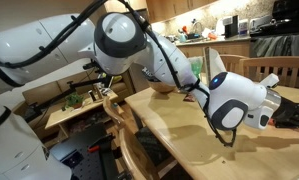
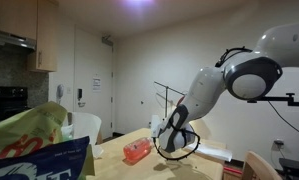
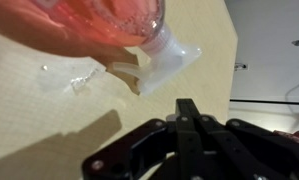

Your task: Move the piece of tissue at the right to the left

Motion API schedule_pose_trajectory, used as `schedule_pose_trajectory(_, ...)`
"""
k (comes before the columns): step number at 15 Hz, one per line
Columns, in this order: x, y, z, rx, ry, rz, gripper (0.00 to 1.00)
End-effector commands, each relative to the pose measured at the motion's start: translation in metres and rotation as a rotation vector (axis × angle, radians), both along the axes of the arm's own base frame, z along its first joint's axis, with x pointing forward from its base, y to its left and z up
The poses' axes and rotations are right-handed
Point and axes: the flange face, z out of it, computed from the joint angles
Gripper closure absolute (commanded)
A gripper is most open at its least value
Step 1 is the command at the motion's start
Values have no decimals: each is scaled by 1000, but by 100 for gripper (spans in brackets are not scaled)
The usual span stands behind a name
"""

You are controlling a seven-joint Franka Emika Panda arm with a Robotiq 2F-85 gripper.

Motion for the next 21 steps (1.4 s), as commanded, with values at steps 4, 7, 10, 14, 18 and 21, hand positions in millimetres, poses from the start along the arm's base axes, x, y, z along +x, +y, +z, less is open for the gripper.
schedule_pose_trajectory(4,2,-1,-1,-8,-6,2,100)
schedule_pose_trajectory(7,9,-1,2,-15,-27,12,100)
schedule_pose_trajectory(10,18,0,3,-17,-55,28,100)
schedule_pose_trajectory(14,28,4,14,13,-79,49,100)
schedule_pose_trajectory(18,37,10,13,61,-103,70,100)
schedule_pose_trajectory(21,37,12,6,90,-99,81,100)
